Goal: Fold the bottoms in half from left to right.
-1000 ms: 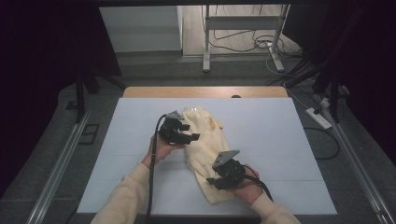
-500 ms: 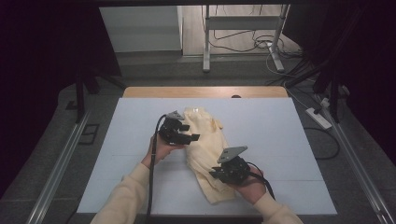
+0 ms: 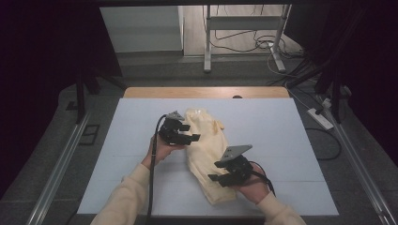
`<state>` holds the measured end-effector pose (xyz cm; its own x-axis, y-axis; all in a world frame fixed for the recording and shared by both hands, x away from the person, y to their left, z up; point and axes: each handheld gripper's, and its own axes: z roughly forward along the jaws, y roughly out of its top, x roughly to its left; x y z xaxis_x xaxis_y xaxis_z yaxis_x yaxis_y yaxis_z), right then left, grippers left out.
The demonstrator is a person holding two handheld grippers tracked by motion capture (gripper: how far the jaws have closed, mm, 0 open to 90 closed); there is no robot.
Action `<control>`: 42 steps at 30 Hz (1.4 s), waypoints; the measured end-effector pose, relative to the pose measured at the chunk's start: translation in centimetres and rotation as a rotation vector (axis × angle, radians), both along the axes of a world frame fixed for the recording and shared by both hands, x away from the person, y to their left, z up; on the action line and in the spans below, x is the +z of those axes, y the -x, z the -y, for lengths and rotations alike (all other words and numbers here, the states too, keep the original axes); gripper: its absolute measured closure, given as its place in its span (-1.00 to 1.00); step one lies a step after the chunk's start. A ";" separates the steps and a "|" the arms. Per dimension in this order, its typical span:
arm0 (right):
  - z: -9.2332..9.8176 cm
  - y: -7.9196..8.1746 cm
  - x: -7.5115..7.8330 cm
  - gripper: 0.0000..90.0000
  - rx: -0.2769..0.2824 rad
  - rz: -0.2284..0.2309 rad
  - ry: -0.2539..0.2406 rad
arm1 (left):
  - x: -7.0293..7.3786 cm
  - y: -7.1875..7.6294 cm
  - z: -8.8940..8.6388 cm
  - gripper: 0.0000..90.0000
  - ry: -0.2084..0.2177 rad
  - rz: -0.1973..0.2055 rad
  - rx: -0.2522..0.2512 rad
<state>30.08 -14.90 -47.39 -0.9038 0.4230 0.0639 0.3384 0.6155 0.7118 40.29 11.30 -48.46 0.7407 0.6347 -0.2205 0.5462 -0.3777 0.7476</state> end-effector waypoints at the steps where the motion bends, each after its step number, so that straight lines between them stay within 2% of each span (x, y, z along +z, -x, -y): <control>1: 0.4 -0.2 0.1 0.03 -0.021 0.004 0.000 | 0.0 0.0 0.0 -0.33 0.000 0.002 0.002; 5: 1.7 -1.4 -0.7 0.04 -0.107 0.021 0.063 | 0.1 0.0 -0.1 -0.33 0.002 0.005 0.004; 8: 2.3 -2.3 -2.1 0.07 -0.151 -0.021 0.088 | 0.0 0.0 -0.1 -0.33 0.001 0.003 0.006; 10: 2.2 -2.8 -3.0 0.12 -0.149 -0.041 0.104 | 0.0 0.0 -0.1 -0.33 0.001 0.002 0.007; 11: 2.1 -2.9 -3.4 0.20 -0.147 -0.048 0.111 | 0.0 0.0 0.0 -0.33 0.001 0.002 0.006; 13: 2.0 -3.0 -3.8 0.55 -0.126 -0.056 0.113 | 0.0 0.0 0.0 -0.33 0.000 0.002 0.007; 15: 1.9 -2.8 -3.5 0.85 -0.120 -0.036 0.112 | 0.1 0.0 -0.1 -0.33 0.002 0.006 0.007; 16: 2.0 -2.7 -3.1 0.89 -0.123 -0.017 0.119 | 0.1 0.0 -0.1 -0.33 0.001 0.007 0.006; 20: 3.3 -2.7 -1.5 0.90 -0.173 -0.007 0.097 | 0.0 0.0 -0.2 -0.33 0.004 0.005 0.008; 22: 3.9 -3.0 -1.5 0.90 -0.191 -0.029 0.099 | 0.1 0.0 -0.2 -0.33 0.002 0.005 0.007; 25: 3.8 -3.3 -2.6 0.82 -0.188 -0.063 0.133 | 0.2 0.1 -0.2 -0.33 0.002 0.006 0.008; 28: 3.5 -3.3 -3.4 0.65 -0.183 -0.059 0.160 | 0.2 0.1 -0.2 -0.33 0.004 0.008 0.010; 30: 3.6 -3.3 -3.2 0.41 -0.195 -0.044 0.151 | 0.2 0.0 -0.3 -0.33 0.003 0.006 0.010; 34: 4.2 -3.5 -2.7 0.11 -0.225 -0.033 0.117 | 0.1 0.0 -0.3 -0.33 0.006 0.002 0.009; 36: 4.4 -3.6 -2.6 0.06 -0.230 -0.034 0.099 | 0.1 0.1 -0.3 -0.33 0.008 0.002 0.009; 42: 4.9 -3.3 -2.2 -0.08 -0.220 -0.032 0.085 | 0.2 0.9 -1.0 -0.33 0.020 -0.001 0.020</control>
<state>33.39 -19.76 -49.58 -0.7874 0.6146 0.0474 0.4927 0.5814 0.6475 39.40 12.27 -48.24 0.7277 0.6450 -0.2334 0.5540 -0.3520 0.7545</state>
